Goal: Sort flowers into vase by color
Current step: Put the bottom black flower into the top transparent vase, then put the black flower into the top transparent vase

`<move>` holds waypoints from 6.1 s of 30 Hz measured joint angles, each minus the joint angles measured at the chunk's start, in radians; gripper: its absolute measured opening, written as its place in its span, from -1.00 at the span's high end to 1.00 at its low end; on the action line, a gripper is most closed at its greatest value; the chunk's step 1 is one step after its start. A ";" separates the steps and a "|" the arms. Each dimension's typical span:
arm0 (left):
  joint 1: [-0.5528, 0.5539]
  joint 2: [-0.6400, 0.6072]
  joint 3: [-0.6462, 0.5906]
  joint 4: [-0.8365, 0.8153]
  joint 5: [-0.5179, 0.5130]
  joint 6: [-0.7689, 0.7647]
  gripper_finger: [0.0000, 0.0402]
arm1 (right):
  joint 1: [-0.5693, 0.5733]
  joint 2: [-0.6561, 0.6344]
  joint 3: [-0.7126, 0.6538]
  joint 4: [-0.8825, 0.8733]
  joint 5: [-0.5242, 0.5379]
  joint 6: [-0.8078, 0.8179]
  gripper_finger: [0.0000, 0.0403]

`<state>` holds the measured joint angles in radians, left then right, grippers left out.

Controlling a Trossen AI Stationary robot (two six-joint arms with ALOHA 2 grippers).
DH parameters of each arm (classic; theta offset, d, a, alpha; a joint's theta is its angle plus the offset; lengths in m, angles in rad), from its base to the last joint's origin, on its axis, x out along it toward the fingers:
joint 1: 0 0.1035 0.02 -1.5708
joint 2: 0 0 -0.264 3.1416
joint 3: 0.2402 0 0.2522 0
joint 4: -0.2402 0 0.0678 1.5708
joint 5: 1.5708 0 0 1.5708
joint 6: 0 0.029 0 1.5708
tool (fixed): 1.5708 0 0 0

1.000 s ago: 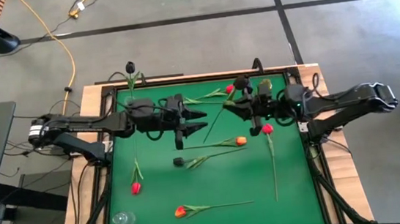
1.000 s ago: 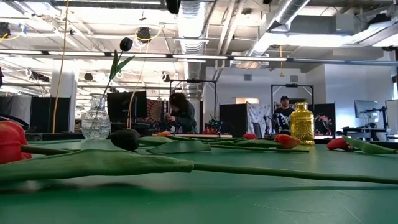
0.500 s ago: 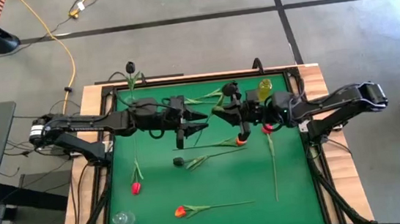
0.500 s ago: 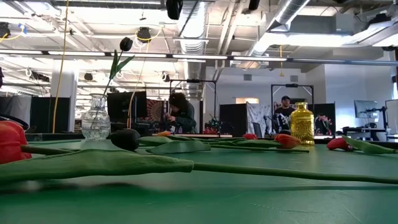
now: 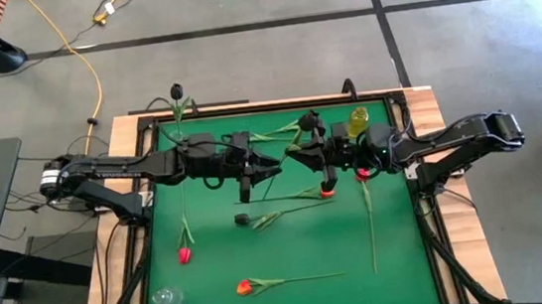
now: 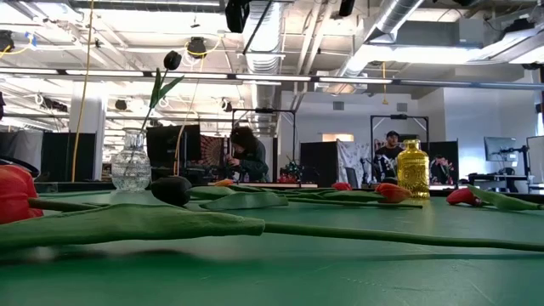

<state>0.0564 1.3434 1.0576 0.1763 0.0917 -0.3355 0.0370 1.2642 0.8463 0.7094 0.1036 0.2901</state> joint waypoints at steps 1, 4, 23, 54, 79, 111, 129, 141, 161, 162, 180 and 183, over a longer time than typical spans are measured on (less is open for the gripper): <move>0.000 0.000 0.000 -0.001 0.000 0.000 0.62 | 0.000 0.000 0.000 0.000 0.000 0.000 0.82; 0.000 0.000 0.000 -0.001 0.000 0.000 0.77 | 0.000 0.000 0.000 0.001 0.000 0.000 0.82; 0.006 -0.005 0.000 -0.003 -0.006 0.011 0.99 | 0.021 0.000 0.000 -0.005 0.000 0.097 0.25; 0.282 -0.674 -0.276 -0.173 -0.583 0.350 0.99 | 0.041 -0.009 0.000 -0.097 -0.027 0.104 -0.38; 0.444 -0.893 -0.633 -0.050 -0.645 0.504 0.99 | 0.038 -0.009 0.000 -0.097 -0.026 0.103 -0.38; 0.593 -0.893 -0.846 0.193 -0.628 0.414 0.99 | 0.040 -0.009 0.000 -0.105 -0.026 0.103 -0.38; 0.593 -0.892 -0.824 0.007 -0.644 0.237 0.45 | 0.040 -0.009 0.000 -0.113 -0.026 0.103 -0.38; 0.583 -0.892 -0.567 -0.494 -0.399 0.103 0.08 | 0.039 -0.009 0.000 -0.180 -0.026 0.103 -0.38; 0.104 -0.698 -0.497 -0.490 0.129 -0.097 0.05 | -0.003 -0.005 0.000 -0.239 -0.026 0.100 -0.38; 0.071 -0.678 -0.497 -0.482 0.105 -0.082 0.05 | 0.002 -0.005 0.000 -0.262 -0.026 0.092 -0.38; -0.097 -0.364 -0.497 -0.319 -0.097 0.011 0.05 | 0.041 0.170 0.000 -0.719 -0.027 -0.142 -0.38; -0.097 -0.345 -0.497 -0.286 -0.098 0.013 0.05 | 0.049 0.229 0.000 -0.694 -0.029 -0.141 -0.38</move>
<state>-0.0402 0.9979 0.5602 -0.1096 -0.0058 -0.3222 0.0856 1.4932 0.8459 0.0153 0.0748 0.1491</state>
